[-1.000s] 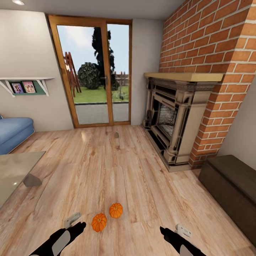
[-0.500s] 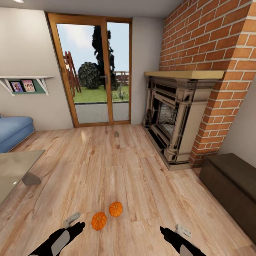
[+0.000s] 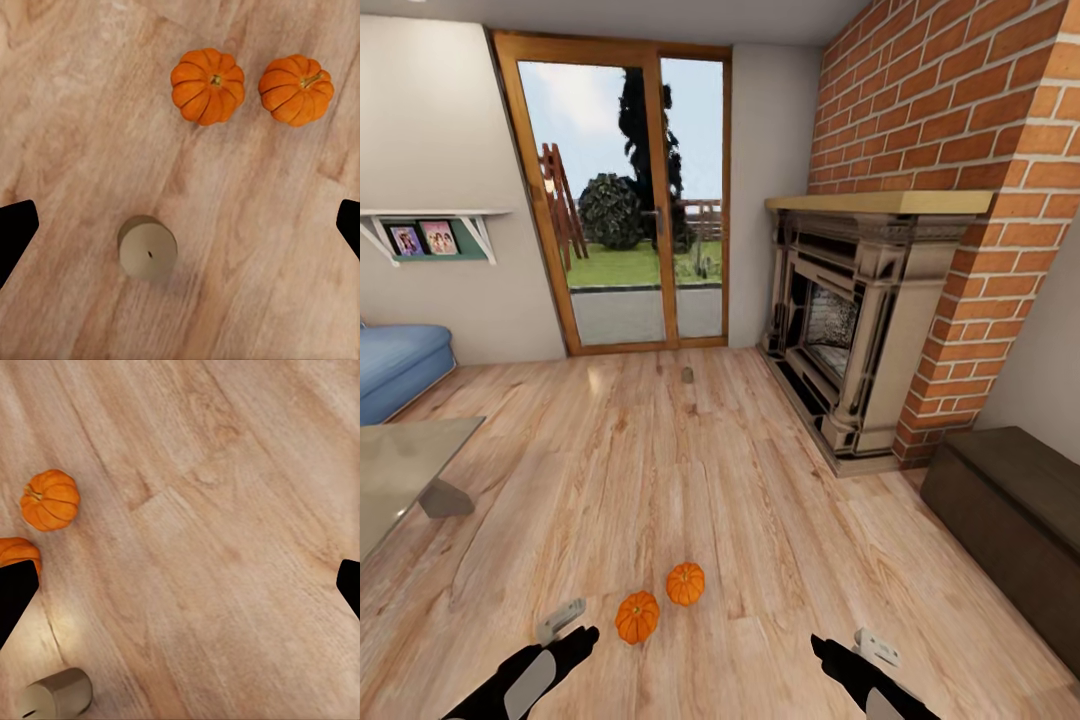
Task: Place each of the two pumpkins and all three candles from the living room inside a cabinet in the living room (use any cabinet), then make sure every cabinet is closed, and position the cauldron so it is next to a table in the living room.
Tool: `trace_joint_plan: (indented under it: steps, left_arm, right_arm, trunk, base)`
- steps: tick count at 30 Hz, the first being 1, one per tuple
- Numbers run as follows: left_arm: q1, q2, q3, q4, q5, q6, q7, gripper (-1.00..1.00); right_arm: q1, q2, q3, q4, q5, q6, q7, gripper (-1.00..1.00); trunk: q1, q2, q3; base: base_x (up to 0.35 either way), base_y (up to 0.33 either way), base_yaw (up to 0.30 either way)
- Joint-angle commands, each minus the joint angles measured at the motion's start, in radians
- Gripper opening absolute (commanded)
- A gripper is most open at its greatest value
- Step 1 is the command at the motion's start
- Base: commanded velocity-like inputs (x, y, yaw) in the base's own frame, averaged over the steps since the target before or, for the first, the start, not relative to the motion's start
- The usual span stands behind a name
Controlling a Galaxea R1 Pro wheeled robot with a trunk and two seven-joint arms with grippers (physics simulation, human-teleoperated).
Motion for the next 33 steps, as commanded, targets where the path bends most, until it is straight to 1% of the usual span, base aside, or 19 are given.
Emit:
trace_joint_plan:
  steps: [1,8,18,23,25,30,33]
  left_arm:
    - [0.0,0.001,-0.008,-0.003,0.009,0.003,0.009,1.0]
    - [0.0,0.002,-0.008,-0.002,0.01,0.003,0.011,1.0]
    - [0.0,-0.002,-0.008,-0.002,0.01,0.0,0.01,1.0]
    - [0.0,-0.003,-0.009,-0.002,0.01,-0.043,0.011,1.0]
    - [0.0,-0.003,-0.009,0.014,0.009,-0.054,0.017,1.0]
    - [0.0,-0.004,-0.009,0.035,0.005,-0.062,0.057,1.0]
    - [0.0,-0.004,-0.009,0.037,0.004,-0.063,0.066,1.0]
  right_arm:
    - [-0.001,-0.001,0.008,0.002,-0.011,-0.005,0.003,1.0]
    - [-0.001,-0.002,0.008,0.001,-0.009,-0.005,0.003,1.0]
    - [-0.001,-0.001,0.008,0.002,-0.009,-0.015,0.003,1.0]
    - [-0.001,-0.001,0.008,0.002,-0.009,-0.021,0.003,1.0]
    - [-0.001,-0.001,0.008,0.002,-0.009,-0.022,0.003,1.0]
    - [-0.001,0.0,0.009,0.002,-0.01,-0.022,0.003,1.0]
    - [-0.001,0.0,0.01,0.002,-0.01,-0.021,0.004,1.0]
  trunk:
    - [0.004,-0.008,-0.004]
    - [0.031,-0.057,-0.026]
    - [0.031,-0.057,-0.026]
    - [0.031,-0.057,-0.026]
    - [0.031,-0.057,-0.026]
    - [0.05,-0.092,-0.042]
    - [0.061,-0.113,-0.051]
  base:
    - [0.0,0.0,0.0]
    - [0.0,0.0,0.0]
    - [0.0,0.0,0.0]
    - [0.0,0.0,0.0]
    - [0.0,0.0,0.0]
    - [0.0,0.0,0.0]
    - [0.0,0.0,0.0]
